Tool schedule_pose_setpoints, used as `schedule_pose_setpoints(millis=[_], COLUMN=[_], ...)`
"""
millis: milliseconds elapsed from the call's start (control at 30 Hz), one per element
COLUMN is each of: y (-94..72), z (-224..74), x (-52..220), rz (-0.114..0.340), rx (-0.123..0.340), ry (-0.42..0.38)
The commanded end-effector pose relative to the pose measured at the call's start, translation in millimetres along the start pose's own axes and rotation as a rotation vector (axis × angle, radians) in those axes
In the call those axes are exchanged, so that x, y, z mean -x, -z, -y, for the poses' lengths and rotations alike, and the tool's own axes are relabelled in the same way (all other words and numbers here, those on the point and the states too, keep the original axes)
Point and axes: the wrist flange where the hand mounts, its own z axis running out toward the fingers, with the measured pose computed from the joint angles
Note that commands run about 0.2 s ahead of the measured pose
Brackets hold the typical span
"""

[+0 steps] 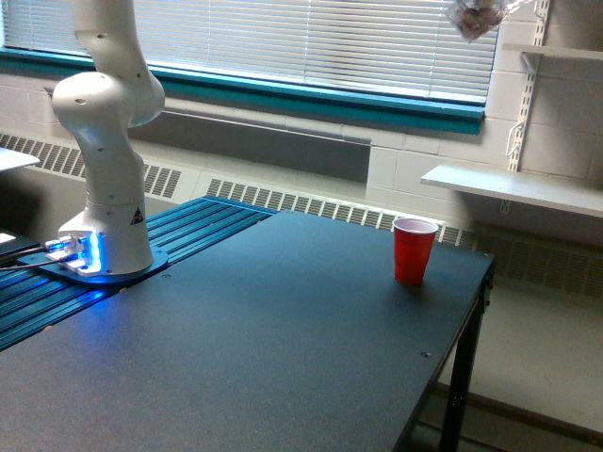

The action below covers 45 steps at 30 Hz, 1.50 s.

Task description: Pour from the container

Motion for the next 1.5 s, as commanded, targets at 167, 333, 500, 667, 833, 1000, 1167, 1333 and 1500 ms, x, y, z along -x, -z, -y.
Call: schedule_pose_setpoints(millis=[167, 333, 500, 667, 833, 1000, 1167, 1333, 1500], y=[-66.6, -66.7, -60.4, -53.5, -47.1, -47.2, -49.7, -52.7, -58.1], z=[-66.0, -71.9, -72.0, -67.6, -61.4, -51.1, -43.7, -42.0, -40.3], x=[44.6, 53.9, 62.0, 76.0, 95.9, 126.4, 154.3, 177.9, 204.0], rz=[0.113, 0.103, 0.103, 0.103, 0.12, 0.155, 0.197, 0.23, 0.266], rx=[0.18, 0.212, 0.225, 0.236, 0.236, 0.245, 0.25, 0.262, 0.275], ry=[-0.137, -0.13, -0.158, -0.164, -0.191, -0.193, -0.222, -0.256, -0.29])
